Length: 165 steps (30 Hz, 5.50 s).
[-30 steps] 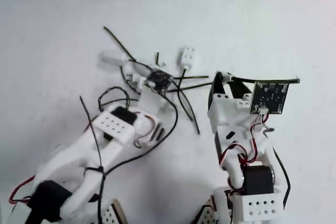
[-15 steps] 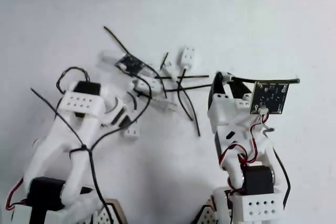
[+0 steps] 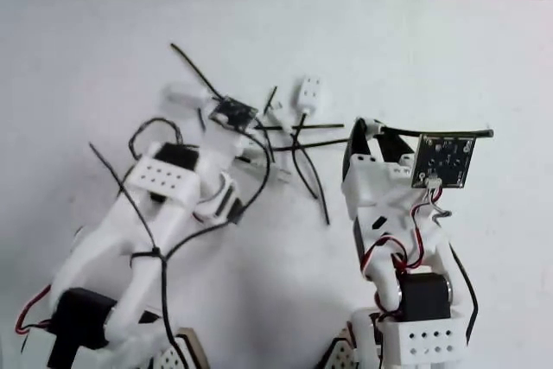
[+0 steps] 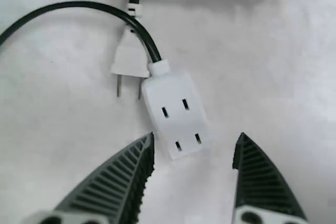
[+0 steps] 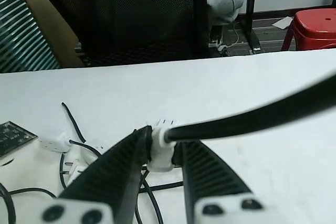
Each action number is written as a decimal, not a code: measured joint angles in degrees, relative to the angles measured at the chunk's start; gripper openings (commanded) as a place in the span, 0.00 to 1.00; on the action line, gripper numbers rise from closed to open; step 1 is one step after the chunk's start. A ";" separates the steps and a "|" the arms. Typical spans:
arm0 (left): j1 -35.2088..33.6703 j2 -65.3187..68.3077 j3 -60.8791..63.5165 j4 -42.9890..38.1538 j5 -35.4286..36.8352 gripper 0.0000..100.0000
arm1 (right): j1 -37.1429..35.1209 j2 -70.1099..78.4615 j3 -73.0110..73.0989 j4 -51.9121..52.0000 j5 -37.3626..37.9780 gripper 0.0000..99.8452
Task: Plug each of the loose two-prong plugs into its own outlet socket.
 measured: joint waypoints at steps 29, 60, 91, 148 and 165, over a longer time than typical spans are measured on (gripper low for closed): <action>-1.76 -0.35 7.82 -11.52 -32.70 0.21 | 0.00 0.00 0.70 -0.09 0.00 0.02; -35.87 -47.56 33.05 -10.46 -9.58 0.21 | -40.53 29.45 -7.82 5.01 6.51 0.02; -40.00 -47.82 34.46 -11.60 -9.32 0.21 | -43.34 58.99 -8.97 -20.66 -1.76 0.02; -40.00 -47.82 35.60 -12.75 -9.32 0.21 | -46.07 66.73 -6.68 -20.66 12.66 0.02; -40.00 -47.82 35.60 -12.75 -9.32 0.21 | -46.42 73.49 -14.15 -13.80 12.57 0.02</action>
